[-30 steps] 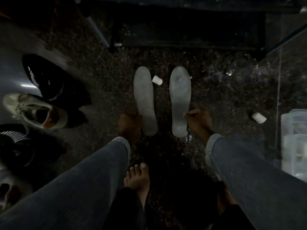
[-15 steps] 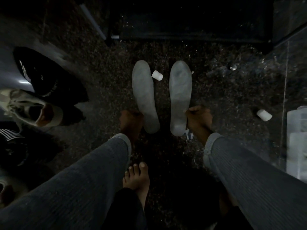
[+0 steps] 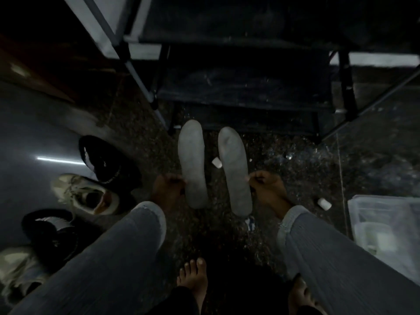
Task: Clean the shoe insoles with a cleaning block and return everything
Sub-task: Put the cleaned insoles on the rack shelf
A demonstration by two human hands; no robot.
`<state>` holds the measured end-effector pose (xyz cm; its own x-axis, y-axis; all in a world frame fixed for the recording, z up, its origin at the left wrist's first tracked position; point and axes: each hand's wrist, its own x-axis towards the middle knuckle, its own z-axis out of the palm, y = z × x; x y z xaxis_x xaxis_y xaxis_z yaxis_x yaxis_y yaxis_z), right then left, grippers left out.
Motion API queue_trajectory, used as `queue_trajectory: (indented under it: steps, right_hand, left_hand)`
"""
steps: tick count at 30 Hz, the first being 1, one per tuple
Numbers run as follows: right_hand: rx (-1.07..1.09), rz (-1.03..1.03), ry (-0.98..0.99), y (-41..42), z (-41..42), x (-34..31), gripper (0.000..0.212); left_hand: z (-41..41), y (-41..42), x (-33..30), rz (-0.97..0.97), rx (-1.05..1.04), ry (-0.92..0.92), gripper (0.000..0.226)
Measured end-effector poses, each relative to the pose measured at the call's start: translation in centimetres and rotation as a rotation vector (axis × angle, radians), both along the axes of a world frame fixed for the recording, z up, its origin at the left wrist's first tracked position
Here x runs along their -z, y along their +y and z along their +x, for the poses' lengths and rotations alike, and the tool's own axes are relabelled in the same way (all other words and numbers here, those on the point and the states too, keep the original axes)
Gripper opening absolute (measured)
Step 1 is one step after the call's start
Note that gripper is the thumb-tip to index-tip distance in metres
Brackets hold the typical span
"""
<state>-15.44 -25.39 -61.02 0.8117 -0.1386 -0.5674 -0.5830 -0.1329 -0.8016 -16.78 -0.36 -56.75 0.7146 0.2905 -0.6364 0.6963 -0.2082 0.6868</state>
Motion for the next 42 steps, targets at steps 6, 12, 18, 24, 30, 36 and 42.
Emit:
queue_trajectory:
  steps: [6, 12, 18, 24, 30, 36, 42]
  right_hand:
    - [-0.054, 0.057, -0.103, 0.6, 2.1, -8.1, 0.025]
    - [-0.073, 0.060, -0.262, 1.1, 3.8, -16.9, 0.014]
    - [-0.114, 0.036, -0.281, 0.3, 5.6, -21.8, 0.018]
    - [-0.156, 0.010, -0.229, -0.7, 5.8, -24.1, 0.016]
    - [-0.165, -0.012, -0.238, -2.0, 5.5, -25.6, 0.006]
    - [-0.074, 0.027, -0.278, -2.7, 6.8, -26.4, 0.016]
    - [0.034, 0.052, -0.319, -1.8, 10.5, -26.6, 0.014]
  left_hand:
    - [2.5, -0.4, -8.7, -0.101, 0.010, -0.128, 0.005]
    - [2.8, -0.9, -15.6, -0.192, 0.030, -0.187, 0.009]
    - [2.8, -1.3, -20.6, -0.276, 0.057, -0.214, 0.008]
    - [2.8, -1.4, -23.0, -0.345, 0.021, -0.197, 0.006]
    - [2.3, -1.0, -23.8, -0.380, 0.030, -0.156, 0.005]
    - [3.7, -0.8, -24.2, -0.335, 0.048, -0.178, 0.003]
    - [8.9, -2.3, -24.7, -0.306, 0.043, -0.237, 0.004]
